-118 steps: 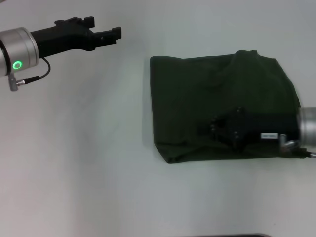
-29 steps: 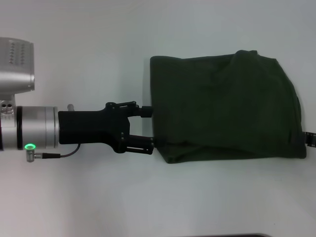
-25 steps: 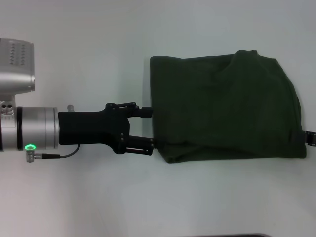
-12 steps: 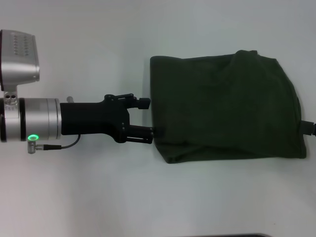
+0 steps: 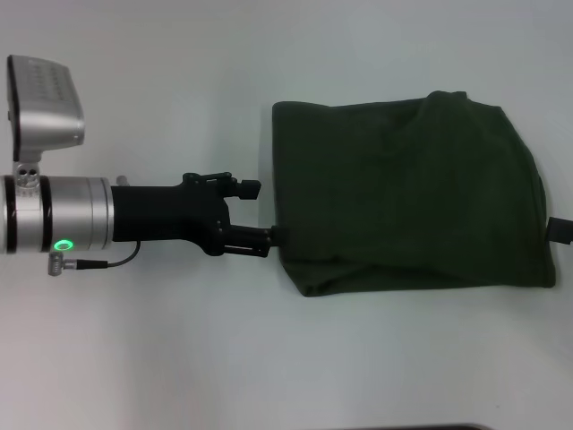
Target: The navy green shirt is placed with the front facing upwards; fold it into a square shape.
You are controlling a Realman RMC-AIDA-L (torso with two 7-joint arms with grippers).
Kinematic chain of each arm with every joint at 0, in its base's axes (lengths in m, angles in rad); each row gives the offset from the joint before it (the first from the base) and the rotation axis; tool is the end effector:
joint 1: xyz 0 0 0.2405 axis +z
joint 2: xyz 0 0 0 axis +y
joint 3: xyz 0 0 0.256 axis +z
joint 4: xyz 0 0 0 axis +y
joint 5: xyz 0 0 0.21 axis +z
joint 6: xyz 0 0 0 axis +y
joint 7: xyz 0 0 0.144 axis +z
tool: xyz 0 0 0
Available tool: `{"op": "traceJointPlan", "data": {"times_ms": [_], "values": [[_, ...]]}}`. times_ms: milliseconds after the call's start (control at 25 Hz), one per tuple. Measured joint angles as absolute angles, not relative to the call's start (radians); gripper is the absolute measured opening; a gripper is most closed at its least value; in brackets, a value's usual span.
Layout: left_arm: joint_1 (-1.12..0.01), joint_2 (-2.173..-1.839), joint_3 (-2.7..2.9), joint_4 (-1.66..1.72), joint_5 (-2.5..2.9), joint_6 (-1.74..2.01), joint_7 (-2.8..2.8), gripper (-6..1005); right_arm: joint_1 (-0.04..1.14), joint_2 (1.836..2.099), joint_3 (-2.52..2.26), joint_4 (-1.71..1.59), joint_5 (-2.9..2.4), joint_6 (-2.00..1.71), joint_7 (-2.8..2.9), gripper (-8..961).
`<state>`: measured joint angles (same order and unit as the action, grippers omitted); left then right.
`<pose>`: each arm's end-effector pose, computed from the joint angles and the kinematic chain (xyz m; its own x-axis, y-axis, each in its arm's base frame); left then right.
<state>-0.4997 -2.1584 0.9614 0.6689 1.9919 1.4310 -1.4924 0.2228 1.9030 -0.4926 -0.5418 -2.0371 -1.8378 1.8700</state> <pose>-0.2466 0.3100 -0.0641 0.8114 0.4479 0.3755 0.4899 -0.8716 -0.0190 0.3650 0.2118 0.0723 0.1878 -0.8195 -0.5414 -0.9020 -0.3621 0.2352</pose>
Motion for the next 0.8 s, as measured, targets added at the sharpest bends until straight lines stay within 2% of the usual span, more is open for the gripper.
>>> {"op": "traceJointPlan", "data": {"times_ms": [400,600,800], "values": [[-0.53,-2.158,0.981,0.678,2.058,1.414,-1.658,917,0.225,1.893,-0.488,-0.543,-2.053,-1.834,1.871,851],[-0.564,-2.141,0.996,0.681,2.092,1.459,-1.844,917,0.223,1.886,-0.476,-0.543,-2.054,-1.842,1.871,851],[-0.575,-2.14,0.998,0.68,2.127,1.45,-1.926,917,0.221,1.881,-0.465,-0.543,-2.054,-1.846,1.87,851]]}}
